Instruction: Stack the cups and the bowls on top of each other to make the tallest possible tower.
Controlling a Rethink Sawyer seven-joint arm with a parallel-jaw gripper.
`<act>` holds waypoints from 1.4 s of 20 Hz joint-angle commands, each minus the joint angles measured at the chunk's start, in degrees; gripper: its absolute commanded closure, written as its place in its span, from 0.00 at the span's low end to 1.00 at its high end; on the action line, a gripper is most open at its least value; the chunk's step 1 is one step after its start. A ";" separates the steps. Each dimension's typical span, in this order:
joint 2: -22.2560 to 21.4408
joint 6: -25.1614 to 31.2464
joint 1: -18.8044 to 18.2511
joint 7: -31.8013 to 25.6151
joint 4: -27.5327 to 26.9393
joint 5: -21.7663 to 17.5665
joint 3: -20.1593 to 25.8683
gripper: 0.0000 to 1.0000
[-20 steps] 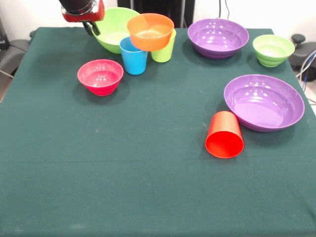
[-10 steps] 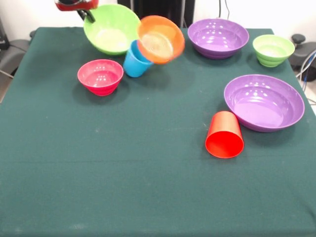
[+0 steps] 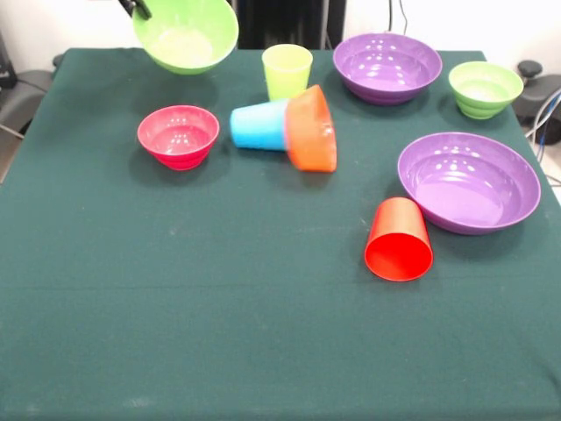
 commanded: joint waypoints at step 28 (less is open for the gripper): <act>-6.88 3.48 0.21 -11.73 7.93 9.01 7.65 1.00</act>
